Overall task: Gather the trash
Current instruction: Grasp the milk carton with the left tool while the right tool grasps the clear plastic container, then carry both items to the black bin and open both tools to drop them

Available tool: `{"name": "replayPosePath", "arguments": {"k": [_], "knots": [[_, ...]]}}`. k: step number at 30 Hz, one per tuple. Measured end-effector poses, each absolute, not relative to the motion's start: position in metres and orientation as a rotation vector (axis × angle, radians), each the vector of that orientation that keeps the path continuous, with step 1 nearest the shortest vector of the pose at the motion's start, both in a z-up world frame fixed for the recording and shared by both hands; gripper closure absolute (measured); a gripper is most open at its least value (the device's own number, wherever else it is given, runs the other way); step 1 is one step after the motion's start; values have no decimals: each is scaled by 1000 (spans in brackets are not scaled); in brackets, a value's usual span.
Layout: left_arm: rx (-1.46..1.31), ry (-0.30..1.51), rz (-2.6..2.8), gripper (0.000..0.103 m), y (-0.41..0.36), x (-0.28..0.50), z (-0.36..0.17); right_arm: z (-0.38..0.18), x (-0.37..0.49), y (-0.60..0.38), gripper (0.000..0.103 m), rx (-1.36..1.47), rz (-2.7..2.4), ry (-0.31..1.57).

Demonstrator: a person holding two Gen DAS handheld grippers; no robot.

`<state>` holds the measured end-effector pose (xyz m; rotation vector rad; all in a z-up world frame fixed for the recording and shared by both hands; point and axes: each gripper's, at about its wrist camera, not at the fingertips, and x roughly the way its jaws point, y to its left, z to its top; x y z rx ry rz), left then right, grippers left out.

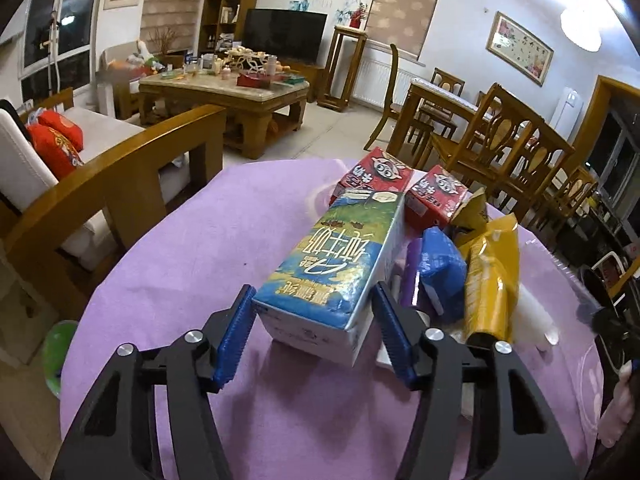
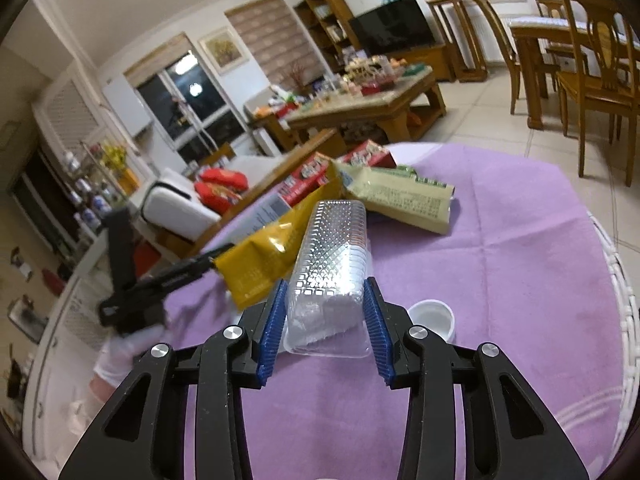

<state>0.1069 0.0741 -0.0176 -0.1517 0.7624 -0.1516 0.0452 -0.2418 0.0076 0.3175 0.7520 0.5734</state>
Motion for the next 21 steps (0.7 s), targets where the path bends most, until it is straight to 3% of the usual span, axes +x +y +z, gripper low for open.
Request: {"name": "replayPosePath", "arguments": {"k": [5, 21], "knots": [[-184, 710, -154, 51, 78, 94, -9, 20, 23, -257, 64, 334, 574, 682], [-192, 560, -174, 53, 67, 42, 30, 37, -32, -313, 64, 433, 530, 553]]}}
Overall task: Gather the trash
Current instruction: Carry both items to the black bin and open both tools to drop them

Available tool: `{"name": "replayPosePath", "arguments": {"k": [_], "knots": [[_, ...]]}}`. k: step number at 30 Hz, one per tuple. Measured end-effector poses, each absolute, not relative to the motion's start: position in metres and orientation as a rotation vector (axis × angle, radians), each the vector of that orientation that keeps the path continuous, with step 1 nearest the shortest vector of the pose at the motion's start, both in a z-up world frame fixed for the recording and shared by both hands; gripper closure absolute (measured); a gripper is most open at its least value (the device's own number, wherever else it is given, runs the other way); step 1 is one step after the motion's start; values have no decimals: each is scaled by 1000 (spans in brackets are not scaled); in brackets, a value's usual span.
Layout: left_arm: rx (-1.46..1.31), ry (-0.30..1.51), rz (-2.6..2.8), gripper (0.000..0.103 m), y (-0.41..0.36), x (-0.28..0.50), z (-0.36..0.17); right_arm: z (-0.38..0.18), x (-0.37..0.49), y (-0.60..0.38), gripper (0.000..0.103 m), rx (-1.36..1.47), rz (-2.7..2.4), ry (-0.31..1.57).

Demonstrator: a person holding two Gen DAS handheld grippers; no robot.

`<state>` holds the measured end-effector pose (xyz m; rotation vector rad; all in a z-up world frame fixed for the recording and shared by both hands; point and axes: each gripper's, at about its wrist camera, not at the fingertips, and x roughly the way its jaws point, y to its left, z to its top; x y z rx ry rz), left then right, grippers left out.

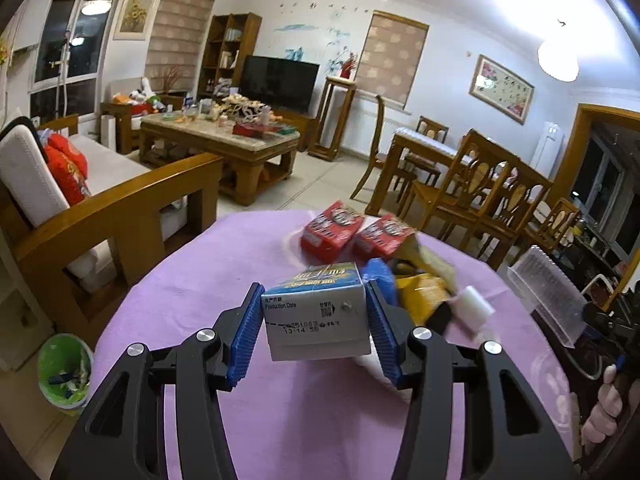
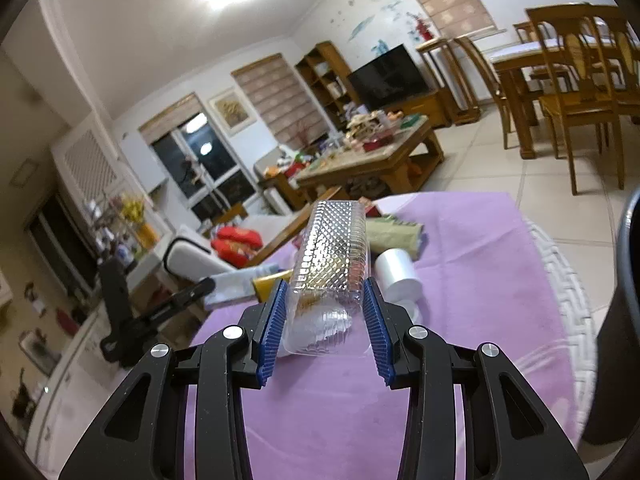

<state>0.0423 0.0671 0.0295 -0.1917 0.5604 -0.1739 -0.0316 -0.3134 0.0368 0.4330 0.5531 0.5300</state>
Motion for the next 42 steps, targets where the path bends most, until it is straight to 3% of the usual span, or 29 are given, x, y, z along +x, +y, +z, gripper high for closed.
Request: {"name": "replayPosePath", "arguments": {"k": [13, 23, 31, 42], "knots": [[-180, 392, -243, 54, 17, 10, 81, 37, -85, -429, 64, 550, 390, 434], [-149, 378, -416, 54, -57, 11, 103, 21, -126, -530, 64, 637, 232, 347], [-140, 403, -620, 54, -151, 16, 94, 9, -150, -597, 64, 649, 62, 311], [-120, 539, -865, 54, -290, 33, 39, -27, -173, -652, 64, 670, -111, 340]]}}
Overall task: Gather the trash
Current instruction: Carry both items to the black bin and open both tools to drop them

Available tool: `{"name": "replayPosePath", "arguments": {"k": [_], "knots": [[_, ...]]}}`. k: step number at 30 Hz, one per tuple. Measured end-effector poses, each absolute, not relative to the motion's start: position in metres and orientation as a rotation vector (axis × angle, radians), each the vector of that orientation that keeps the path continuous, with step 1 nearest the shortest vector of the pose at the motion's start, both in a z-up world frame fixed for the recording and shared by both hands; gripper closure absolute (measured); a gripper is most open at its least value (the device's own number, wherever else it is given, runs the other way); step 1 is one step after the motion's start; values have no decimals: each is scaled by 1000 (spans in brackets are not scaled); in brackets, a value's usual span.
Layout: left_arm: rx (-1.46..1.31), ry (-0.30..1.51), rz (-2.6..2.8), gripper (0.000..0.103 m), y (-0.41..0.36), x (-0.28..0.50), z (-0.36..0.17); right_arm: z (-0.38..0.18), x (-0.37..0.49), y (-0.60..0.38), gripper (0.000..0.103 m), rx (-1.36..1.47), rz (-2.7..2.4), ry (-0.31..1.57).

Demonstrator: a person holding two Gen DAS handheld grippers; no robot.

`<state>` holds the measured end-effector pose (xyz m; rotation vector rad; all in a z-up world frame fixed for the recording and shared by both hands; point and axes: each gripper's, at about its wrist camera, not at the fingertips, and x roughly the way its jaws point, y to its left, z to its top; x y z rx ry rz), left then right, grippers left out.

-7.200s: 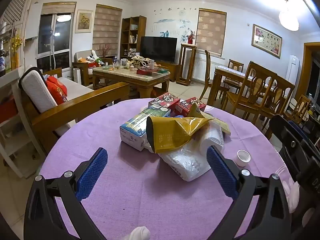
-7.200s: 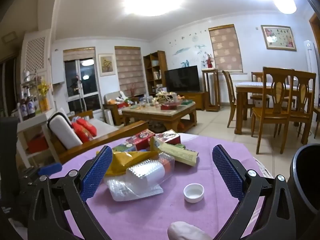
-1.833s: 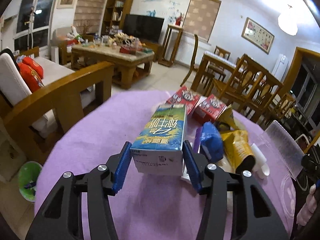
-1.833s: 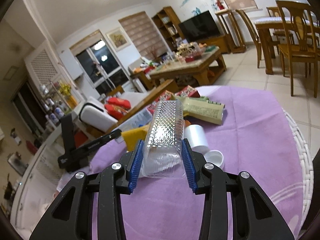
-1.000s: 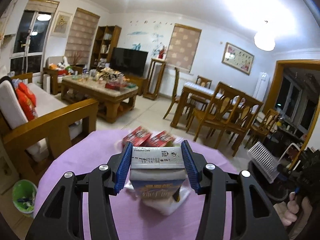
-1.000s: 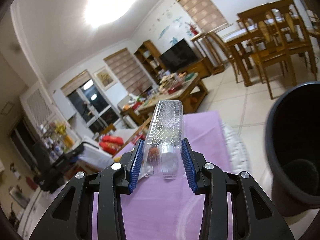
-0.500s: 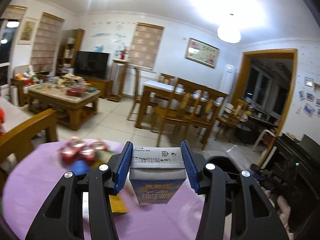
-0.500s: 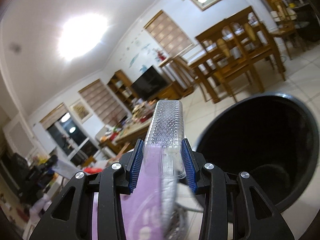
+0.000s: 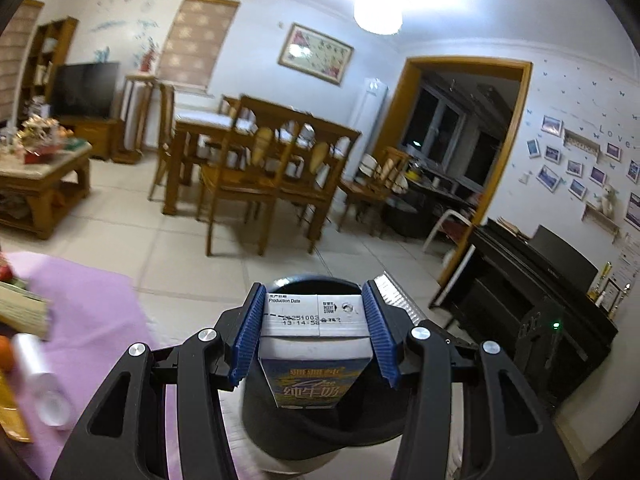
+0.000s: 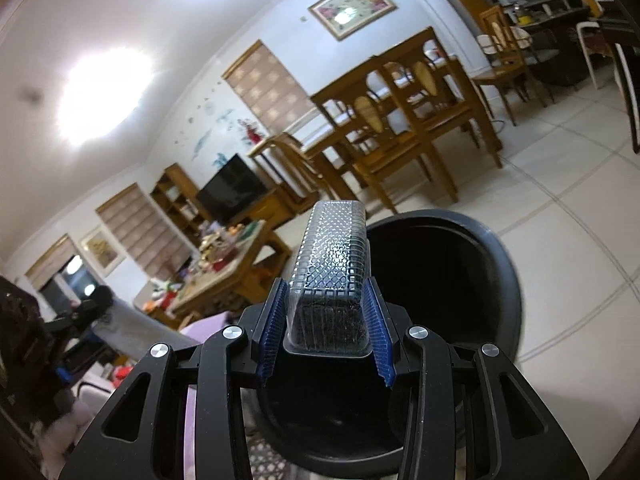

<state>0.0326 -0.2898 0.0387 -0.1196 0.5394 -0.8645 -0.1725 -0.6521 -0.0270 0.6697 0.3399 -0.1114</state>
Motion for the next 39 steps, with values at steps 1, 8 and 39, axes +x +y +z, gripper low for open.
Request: {"name": "replayPosePath", "arguments": {"k": [1, 8, 39], "knots": [[-116, 557, -875, 54, -299, 35, 32, -28, -171, -653, 64, 672, -117, 344], [-58, 653, -902, 54, -338, 44, -2, -49, -159, -668, 64, 688, -160, 404], [40, 668, -810, 12, -326, 23, -5, -54, -138, -665, 26, 678, -164, 397]]}}
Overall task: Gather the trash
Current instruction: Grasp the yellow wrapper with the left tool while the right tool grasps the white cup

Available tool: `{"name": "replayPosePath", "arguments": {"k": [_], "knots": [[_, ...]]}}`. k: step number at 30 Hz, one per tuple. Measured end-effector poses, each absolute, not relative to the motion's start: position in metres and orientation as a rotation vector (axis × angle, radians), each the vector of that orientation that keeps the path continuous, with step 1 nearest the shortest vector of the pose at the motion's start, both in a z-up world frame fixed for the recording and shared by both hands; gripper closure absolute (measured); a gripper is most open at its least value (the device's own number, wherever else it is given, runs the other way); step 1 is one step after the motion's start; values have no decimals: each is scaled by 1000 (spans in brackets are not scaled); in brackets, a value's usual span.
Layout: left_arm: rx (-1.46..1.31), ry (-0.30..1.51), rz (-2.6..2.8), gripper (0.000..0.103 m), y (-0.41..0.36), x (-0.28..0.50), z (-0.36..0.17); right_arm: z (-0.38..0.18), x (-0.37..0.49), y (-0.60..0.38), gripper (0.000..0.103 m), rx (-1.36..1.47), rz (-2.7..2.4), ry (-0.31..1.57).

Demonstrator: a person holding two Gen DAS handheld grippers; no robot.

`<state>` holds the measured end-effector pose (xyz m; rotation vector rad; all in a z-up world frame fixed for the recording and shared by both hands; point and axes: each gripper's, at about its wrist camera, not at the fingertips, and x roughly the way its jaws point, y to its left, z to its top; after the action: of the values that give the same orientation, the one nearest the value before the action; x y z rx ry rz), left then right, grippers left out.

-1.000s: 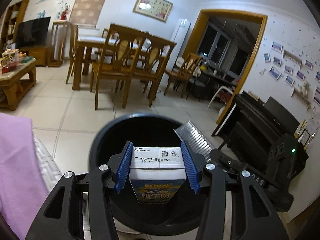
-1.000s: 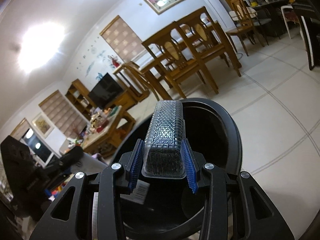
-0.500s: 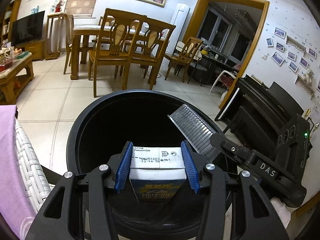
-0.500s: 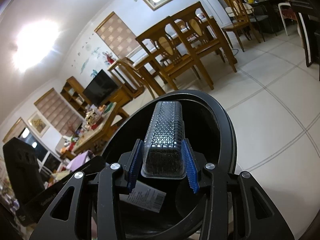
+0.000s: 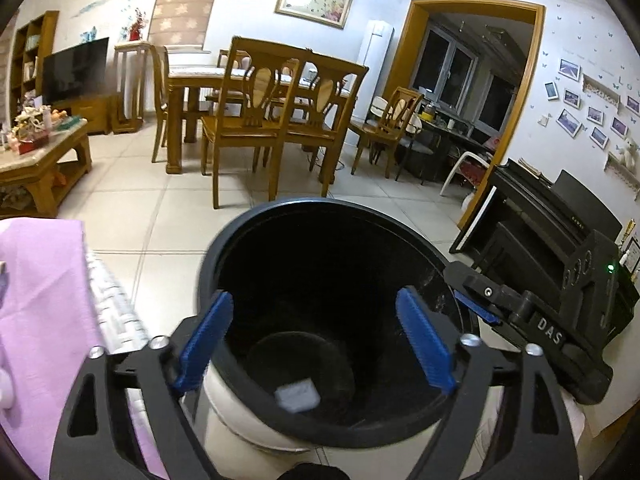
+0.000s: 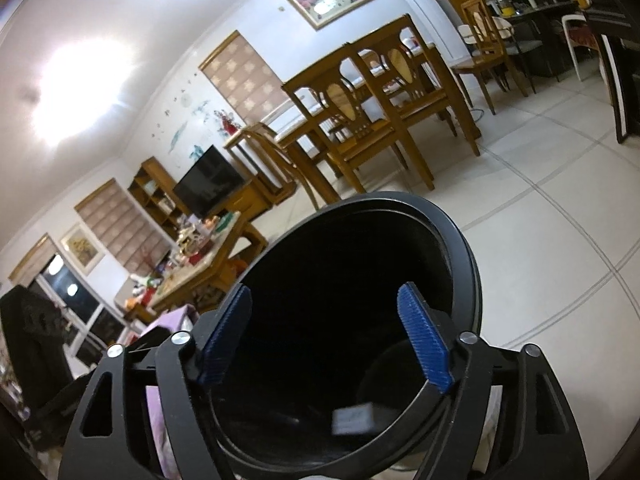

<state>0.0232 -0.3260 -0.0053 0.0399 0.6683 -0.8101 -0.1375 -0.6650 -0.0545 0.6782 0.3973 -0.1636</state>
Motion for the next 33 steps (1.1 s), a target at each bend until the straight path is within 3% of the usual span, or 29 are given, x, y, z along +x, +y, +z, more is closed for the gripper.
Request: {"name": "replayPosePath", "arguments": {"k": [16, 25, 33], "knots": [[1, 654, -623, 12, -185, 31, 10, -28, -105, -567, 24, 488, -3, 476], [-147, 742, -356, 12, -55, 82, -3, -3, -48, -433, 24, 301, 250, 592], [-177, 828, -291, 14, -31, 125, -28, 12, 23, -321, 24, 93, 354, 722]]}}
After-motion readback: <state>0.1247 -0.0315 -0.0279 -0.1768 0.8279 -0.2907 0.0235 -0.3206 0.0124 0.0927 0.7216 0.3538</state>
